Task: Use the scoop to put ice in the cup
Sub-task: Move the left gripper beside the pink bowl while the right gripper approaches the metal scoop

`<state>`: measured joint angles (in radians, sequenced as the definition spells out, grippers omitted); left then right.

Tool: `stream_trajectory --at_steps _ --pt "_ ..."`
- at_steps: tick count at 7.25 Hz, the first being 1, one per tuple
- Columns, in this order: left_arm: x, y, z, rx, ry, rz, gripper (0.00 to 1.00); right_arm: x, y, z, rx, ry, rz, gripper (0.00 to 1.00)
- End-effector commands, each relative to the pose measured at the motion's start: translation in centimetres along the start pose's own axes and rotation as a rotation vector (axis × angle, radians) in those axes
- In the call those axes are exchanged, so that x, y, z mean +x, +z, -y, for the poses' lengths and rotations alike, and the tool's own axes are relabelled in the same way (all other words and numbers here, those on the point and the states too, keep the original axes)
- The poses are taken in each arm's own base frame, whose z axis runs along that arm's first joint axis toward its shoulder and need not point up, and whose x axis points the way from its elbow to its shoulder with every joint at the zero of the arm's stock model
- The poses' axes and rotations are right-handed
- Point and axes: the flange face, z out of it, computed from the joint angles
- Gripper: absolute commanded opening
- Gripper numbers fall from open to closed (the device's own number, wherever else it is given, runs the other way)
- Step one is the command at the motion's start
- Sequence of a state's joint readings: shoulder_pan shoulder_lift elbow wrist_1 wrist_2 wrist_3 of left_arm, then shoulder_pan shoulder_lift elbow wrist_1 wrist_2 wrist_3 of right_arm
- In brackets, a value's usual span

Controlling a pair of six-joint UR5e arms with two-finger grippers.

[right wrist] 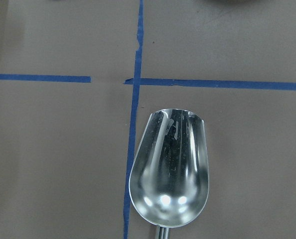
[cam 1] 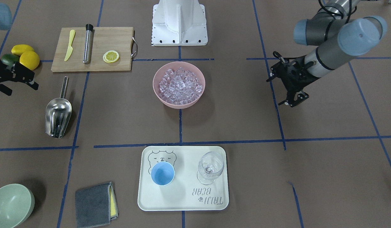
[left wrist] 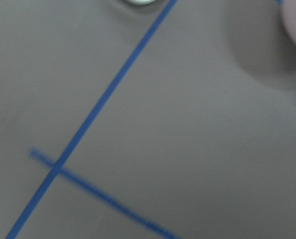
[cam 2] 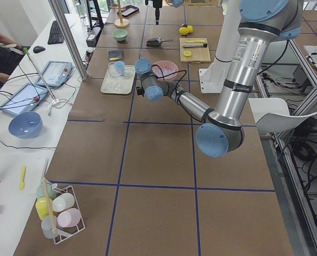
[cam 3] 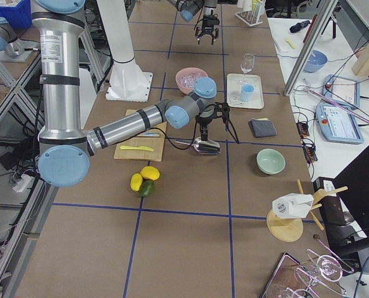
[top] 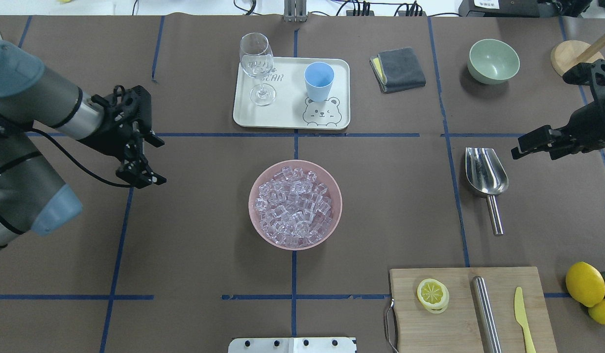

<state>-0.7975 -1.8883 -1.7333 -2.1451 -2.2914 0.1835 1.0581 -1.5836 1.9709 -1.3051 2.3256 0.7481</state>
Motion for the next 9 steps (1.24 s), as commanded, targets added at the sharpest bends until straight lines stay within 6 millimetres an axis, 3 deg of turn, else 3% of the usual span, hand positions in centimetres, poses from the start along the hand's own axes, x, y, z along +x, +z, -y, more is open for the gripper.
stream_trajectory --at_steps 1,2,3,4,5,6,7,8,9 --pt "4.8 6.1 3.9 0.09 0.148 0.038 1.0 -2.0 1.0 -1.2 -0.023 -0.016 0.005 1.0" --pt "6.6 8.7 5.5 0.091 0.17 -0.007 1.0 -3.0 1.5 -2.3 -0.039 0.036 0.008 1.0" --pt "8.9 10.8 5.8 0.084 0.188 -0.054 1.0 -6.2 2.6 -4.2 -0.016 0.076 -0.016 1.0" --pt "9.3 11.0 5.7 0.106 0.202 -0.057 1.0 -8.0 5.5 -6.7 -0.006 0.114 -0.073 1.0" --pt "9.2 11.3 5.3 0.132 0.214 -0.054 1.0 -9.4 6.7 -8.2 0.04 0.161 -0.108 1.0" --pt "9.2 10.9 5.4 0.156 0.224 -0.052 1.0 -8.6 7.8 -9.7 0.079 0.164 -0.163 1.0" --pt "9.2 10.8 5.3 0.158 0.227 -0.053 1.0 -6.4 8.6 -11.3 0.115 0.142 -0.191 1.0" --pt "9.4 10.7 5.5 0.162 0.229 -0.054 1.0 -2.8 8.3 -13.2 0.12 0.138 -0.177 0.95" --pt "9.4 10.4 5.7 0.167 0.231 -0.054 1.0 -0.7 9.7 -13.6 0.14 0.154 -0.121 0.92"
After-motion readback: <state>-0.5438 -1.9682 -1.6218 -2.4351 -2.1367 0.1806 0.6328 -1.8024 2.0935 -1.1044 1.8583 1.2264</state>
